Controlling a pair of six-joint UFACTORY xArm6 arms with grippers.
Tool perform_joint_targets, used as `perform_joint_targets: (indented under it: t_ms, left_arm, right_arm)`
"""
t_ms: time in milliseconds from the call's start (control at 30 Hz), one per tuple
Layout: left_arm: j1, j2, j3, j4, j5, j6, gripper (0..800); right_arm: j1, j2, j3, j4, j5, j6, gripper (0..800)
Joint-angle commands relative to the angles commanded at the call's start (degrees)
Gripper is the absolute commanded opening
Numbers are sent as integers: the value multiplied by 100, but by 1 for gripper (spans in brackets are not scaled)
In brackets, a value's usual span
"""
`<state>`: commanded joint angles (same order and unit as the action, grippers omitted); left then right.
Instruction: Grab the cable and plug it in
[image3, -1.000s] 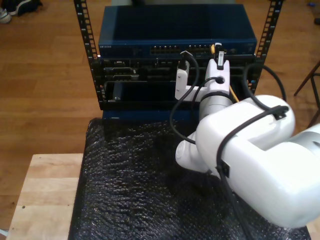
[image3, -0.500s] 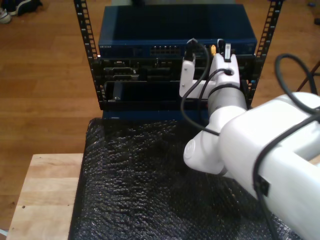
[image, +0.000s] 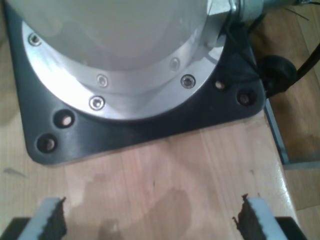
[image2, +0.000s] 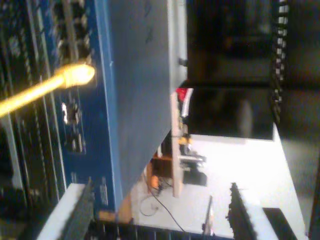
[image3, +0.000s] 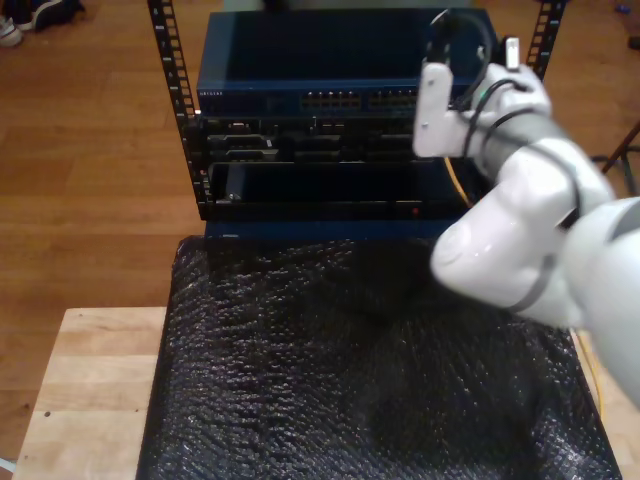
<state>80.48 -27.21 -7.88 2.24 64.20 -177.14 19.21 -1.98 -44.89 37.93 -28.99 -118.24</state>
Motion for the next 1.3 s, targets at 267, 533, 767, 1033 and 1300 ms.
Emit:
perform_joint_targets:
  t_ms: [267,533,767,1033,1300]
  left_arm:
    - [0,0,-9,-9,0,0,800]
    - [0,0,-9,0,0,0,800]
    - [0,0,0,-9,0,0,800]
    - [0,0,-9,-9,0,-9,800]
    - [0,0,-9,0,0,0,800]
  right_arm:
    - [-1037,-1020,360,-9,1802,-703,691]
    - [-2567,-1670,545,-9,3604,-1635,712]
    - [-4132,-2075,545,-18,5266,-2400,728]
    - [-5591,-2593,782,-176,6769,-3077,762]
    - [-6769,-3209,1486,-1538,7771,-3156,787]
